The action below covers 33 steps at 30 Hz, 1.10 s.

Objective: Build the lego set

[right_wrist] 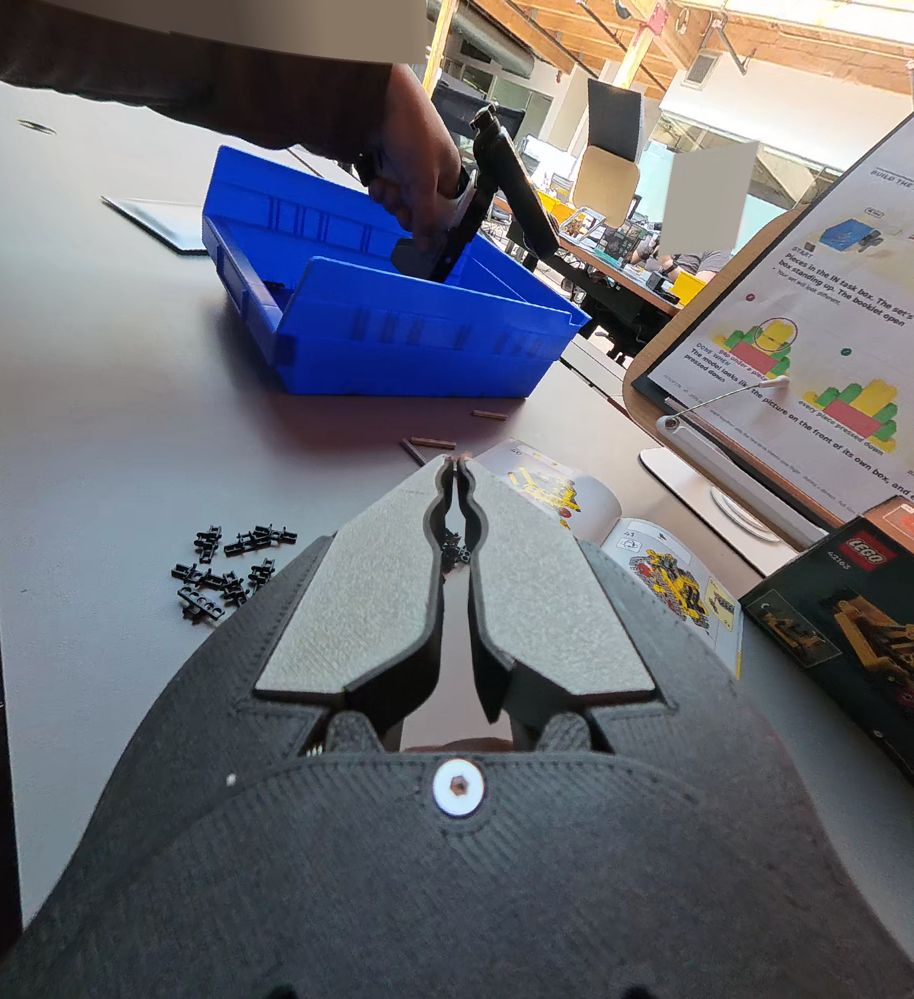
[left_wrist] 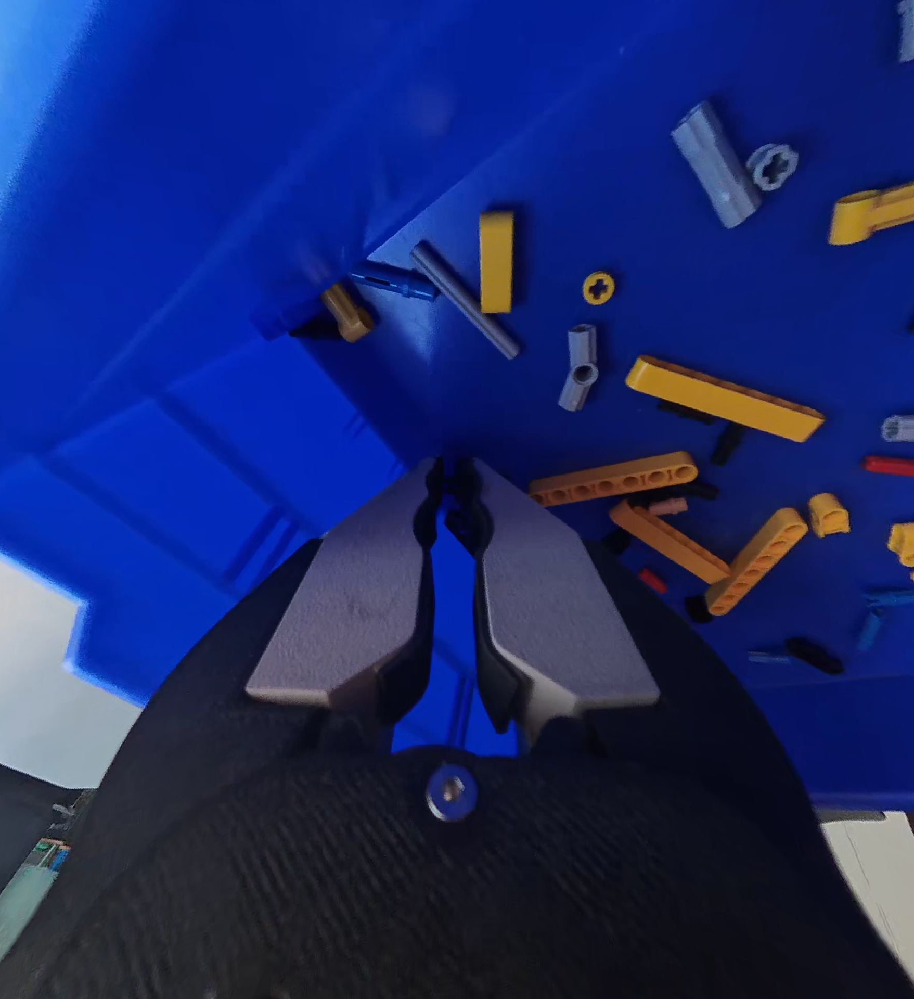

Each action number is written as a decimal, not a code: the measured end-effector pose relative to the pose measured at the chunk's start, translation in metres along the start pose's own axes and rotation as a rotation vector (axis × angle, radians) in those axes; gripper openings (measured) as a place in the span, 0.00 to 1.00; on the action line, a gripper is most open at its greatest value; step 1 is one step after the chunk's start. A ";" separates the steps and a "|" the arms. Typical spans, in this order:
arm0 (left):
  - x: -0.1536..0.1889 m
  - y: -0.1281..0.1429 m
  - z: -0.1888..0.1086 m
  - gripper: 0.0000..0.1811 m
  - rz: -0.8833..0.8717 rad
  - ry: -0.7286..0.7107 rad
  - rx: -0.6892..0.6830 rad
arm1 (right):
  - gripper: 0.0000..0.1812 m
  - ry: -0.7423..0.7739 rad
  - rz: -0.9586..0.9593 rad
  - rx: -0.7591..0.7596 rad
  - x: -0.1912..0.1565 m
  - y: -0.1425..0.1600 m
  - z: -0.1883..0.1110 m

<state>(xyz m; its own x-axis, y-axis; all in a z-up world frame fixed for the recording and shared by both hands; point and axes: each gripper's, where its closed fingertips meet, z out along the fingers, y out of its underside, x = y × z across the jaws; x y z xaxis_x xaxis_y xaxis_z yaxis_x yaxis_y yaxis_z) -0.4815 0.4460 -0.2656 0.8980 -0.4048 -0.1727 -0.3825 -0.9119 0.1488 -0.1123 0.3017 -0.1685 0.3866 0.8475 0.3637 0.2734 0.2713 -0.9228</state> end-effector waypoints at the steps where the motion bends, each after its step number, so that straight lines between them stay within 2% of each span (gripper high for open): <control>1: -0.002 0.000 0.000 0.05 -0.005 -0.008 0.001 | 0.00 0.001 -0.002 0.000 0.000 0.000 0.000; 11: 0.004 0.005 -0.001 0.00 0.040 -0.013 -0.004 | 0.00 -0.001 -0.004 -0.002 -0.001 0.000 0.000; 14: 0.014 -0.002 -0.019 0.00 0.048 0.005 0.072 | 0.00 -0.002 -0.004 -0.001 -0.001 0.000 -0.001; 18: 0.040 -0.011 -0.061 0.00 0.096 0.039 0.206 | 0.00 0.000 -0.007 0.000 -0.001 0.000 -0.001; 22: 0.110 -0.011 -0.115 0.00 0.230 0.191 0.395 | 0.00 0.008 -0.018 0.005 -0.001 -0.001 -0.004; 24: 0.165 0.000 -0.142 0.00 0.351 0.320 0.489 | 0.00 0.016 -0.022 0.012 0.000 -0.002 -0.005; 27: 0.245 0.023 -0.168 0.00 0.528 0.433 0.606 | 0.00 0.033 -0.024 0.019 0.003 -0.004 -0.007; 29: 0.293 0.037 -0.167 0.00 0.610 0.482 0.642 | 0.00 0.051 -0.022 0.023 0.006 -0.004 -0.008; 33: 0.364 0.055 -0.127 0.00 0.695 0.555 0.580 | 0.00 0.074 0.000 0.030 0.012 -0.004 -0.011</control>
<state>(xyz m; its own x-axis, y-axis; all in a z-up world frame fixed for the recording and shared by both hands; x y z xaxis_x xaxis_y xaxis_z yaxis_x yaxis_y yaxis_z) -0.1481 0.2567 -0.1964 0.3595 -0.8956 0.2621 -0.7642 -0.4437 -0.4680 -0.0990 0.3057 -0.1588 0.4513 0.8116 0.3711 0.2472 0.2859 -0.9258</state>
